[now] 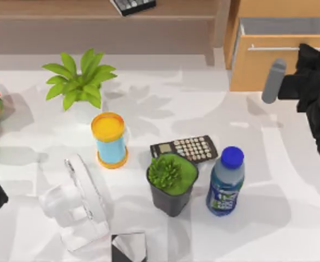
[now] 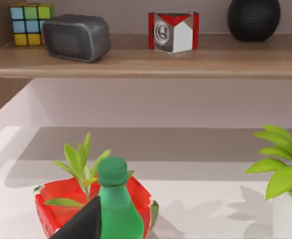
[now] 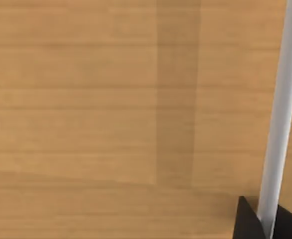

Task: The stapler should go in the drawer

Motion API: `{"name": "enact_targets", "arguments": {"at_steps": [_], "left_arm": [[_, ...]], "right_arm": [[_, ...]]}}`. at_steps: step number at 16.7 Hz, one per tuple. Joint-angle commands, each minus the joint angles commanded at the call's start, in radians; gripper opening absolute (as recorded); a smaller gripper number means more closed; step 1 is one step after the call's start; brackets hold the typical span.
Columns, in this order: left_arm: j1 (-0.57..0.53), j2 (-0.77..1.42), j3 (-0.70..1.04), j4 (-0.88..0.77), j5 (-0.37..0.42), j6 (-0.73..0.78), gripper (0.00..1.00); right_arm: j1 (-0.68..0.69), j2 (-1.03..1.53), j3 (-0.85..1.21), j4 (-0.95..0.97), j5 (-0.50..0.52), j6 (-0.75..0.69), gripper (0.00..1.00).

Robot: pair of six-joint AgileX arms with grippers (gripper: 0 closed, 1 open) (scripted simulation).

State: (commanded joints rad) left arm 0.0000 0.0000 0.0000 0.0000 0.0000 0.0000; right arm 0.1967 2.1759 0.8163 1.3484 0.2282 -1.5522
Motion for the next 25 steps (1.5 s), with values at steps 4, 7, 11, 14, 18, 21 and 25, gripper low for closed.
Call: {"name": "enact_targets", "arguments": {"at_steps": [4,7,11,14,18,21,25], "left_arm": [[0.000,0.000,0.000,0.000,0.000,0.000,1.00],[0.000,0.000,0.000,0.000,0.000,0.000,1.00],[0.000,0.000,0.000,0.000,0.000,0.000,1.00],[0.000,0.000,0.000,0.000,0.000,0.000,1.00],[0.000,0.000,0.000,0.000,0.000,0.000,1.00],[0.000,0.000,0.000,0.000,0.000,0.000,1.00],[0.000,0.000,0.000,0.000,0.000,0.000,1.00]], "right_arm": [[0.001,-0.003,-0.004,-0.001,0.002,0.003,0.00],[-0.004,0.010,0.031,-0.016,0.000,0.002,0.00],[-0.017,0.065,0.150,-0.084,-0.015,0.001,0.00],[-0.027,0.107,0.243,-0.137,-0.026,0.001,0.00],[-0.033,0.125,0.287,-0.163,-0.031,0.001,0.00],[-0.033,0.125,0.287,-0.163,-0.031,0.001,0.08],[-0.033,0.125,0.287,-0.163,-0.031,0.001,0.38]]}}
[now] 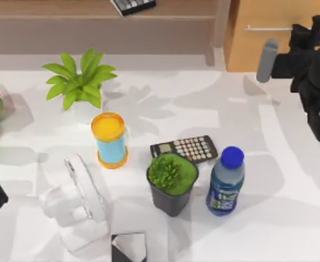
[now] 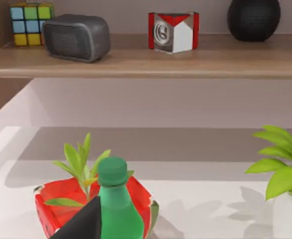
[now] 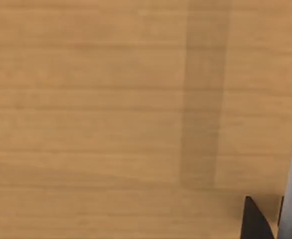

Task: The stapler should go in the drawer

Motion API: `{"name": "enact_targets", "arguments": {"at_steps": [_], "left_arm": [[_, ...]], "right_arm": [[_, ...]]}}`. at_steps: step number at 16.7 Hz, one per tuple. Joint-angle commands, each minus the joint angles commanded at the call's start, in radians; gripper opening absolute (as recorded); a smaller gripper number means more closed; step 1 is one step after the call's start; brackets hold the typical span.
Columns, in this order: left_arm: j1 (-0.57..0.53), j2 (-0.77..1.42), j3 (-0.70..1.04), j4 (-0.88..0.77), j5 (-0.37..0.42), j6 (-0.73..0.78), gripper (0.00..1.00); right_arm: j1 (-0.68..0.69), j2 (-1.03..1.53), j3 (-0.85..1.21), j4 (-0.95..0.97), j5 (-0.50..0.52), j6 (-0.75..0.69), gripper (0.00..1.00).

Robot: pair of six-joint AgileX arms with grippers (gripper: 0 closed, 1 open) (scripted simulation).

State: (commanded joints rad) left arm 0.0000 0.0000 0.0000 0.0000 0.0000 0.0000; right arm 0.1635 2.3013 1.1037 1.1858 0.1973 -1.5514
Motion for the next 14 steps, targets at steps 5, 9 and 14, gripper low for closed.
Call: {"name": "enact_targets", "arguments": {"at_steps": [5,9,14], "left_arm": [[0.000,0.000,0.000,0.000,0.000,0.000,1.00],[0.000,0.000,0.000,0.000,0.000,0.000,1.00],[0.000,0.000,0.000,0.000,0.000,0.000,1.00]], "right_arm": [[0.000,0.000,0.000,0.000,0.000,0.000,0.75],[0.000,0.000,0.000,0.000,0.000,0.000,1.00],[0.000,0.000,0.000,0.000,0.000,0.000,1.00]]}}
